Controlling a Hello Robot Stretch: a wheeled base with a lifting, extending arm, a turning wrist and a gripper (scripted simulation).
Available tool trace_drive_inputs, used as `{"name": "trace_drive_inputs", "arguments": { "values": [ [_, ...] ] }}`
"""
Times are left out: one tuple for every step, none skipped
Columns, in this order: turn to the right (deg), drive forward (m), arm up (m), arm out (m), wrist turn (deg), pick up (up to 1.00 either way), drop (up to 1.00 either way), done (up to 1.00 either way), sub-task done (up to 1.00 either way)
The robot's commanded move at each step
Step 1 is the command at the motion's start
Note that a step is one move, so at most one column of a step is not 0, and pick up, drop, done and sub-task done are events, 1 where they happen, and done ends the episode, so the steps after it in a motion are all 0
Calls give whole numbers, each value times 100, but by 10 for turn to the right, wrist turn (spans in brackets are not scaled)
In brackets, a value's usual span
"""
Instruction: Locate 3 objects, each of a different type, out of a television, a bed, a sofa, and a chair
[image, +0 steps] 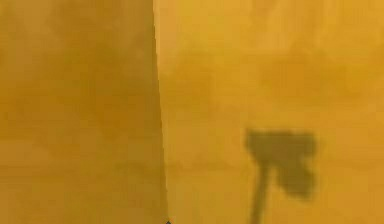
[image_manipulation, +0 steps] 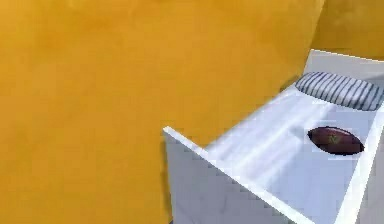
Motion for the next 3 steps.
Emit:
{"name": "trace_drive_inputs", "arguments": {
  "values": [
    [450, 0, 0, 0, 0, 0, 0, 0, 0],
    [450, 0, 0, 0, 0, 0, 0, 0, 0],
    [120, 0, 0, 0, 0, 0, 0, 0, 0]
  ]
}}
